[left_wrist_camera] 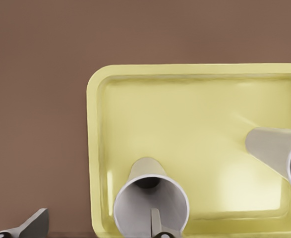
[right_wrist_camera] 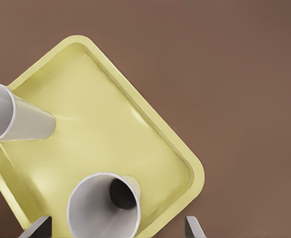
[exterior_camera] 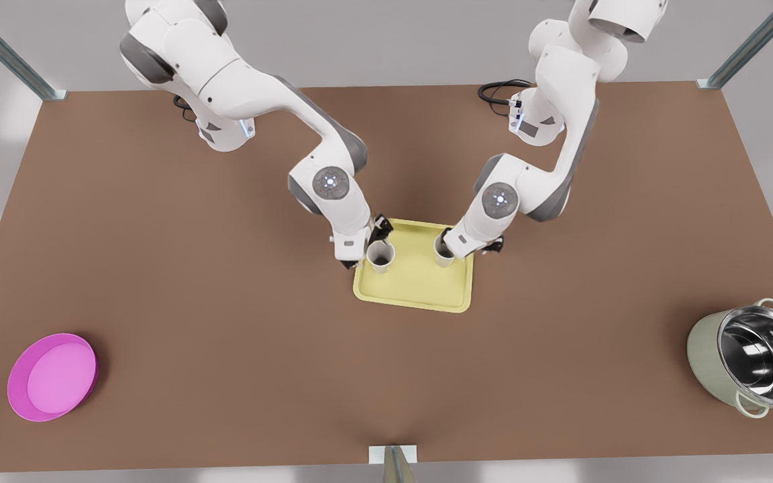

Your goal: Use the left arm to pick up the white IKEA cup from the tray and place it on the middle-left position; use the right arm to pick up the white IKEA cup from the tray and place it on the middle-right position

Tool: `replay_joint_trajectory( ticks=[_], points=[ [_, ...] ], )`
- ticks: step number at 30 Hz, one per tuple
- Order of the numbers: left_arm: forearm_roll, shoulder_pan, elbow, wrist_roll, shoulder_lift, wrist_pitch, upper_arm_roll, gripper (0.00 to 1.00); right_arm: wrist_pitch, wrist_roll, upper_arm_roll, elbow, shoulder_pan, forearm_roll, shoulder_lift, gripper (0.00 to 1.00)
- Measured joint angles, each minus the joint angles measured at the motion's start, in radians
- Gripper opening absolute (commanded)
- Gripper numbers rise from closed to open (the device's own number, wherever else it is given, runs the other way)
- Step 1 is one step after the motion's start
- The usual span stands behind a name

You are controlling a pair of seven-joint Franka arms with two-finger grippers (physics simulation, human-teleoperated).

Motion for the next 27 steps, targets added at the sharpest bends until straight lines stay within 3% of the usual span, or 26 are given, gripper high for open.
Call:
replay_joint_trajectory(
  ticks=[14,16,19,23,26,27],
  points=[
    [0.001,-0.013,0.009,-0.056,0.147,0.125,0.001,1.0,0.044,0.023,-0.015,-0.019,-0.002,-0.106,0.049,1.0],
    [0.001,-0.02,0.012,-0.064,0.146,0.139,0.001,0.76,0.029,0.026,-0.015,-0.02,-0.002,-0.125,0.046,1.0],
    [0.005,-0.024,0.013,-0.078,0.143,0.152,0.001,0.53,0.003,0.029,-0.015,-0.02,-0.001,-0.154,0.048,1.0],
    [0.005,-0.024,0.024,-0.09,0.141,0.158,0.001,0.36,-0.018,0.033,-0.015,-0.021,0.004,-0.169,0.067,1.0],
    [0.005,-0.023,0.026,-0.098,0.142,0.16,0.002,0.33,-0.027,0.037,-0.015,-0.026,0.007,-0.173,0.081,1.0],
    [0.005,-0.023,0.031,-0.101,0.142,0.159,0.002,0.24,-0.029,0.038,-0.015,-0.027,0.013,-0.174,0.085,1.0]
  ],
)
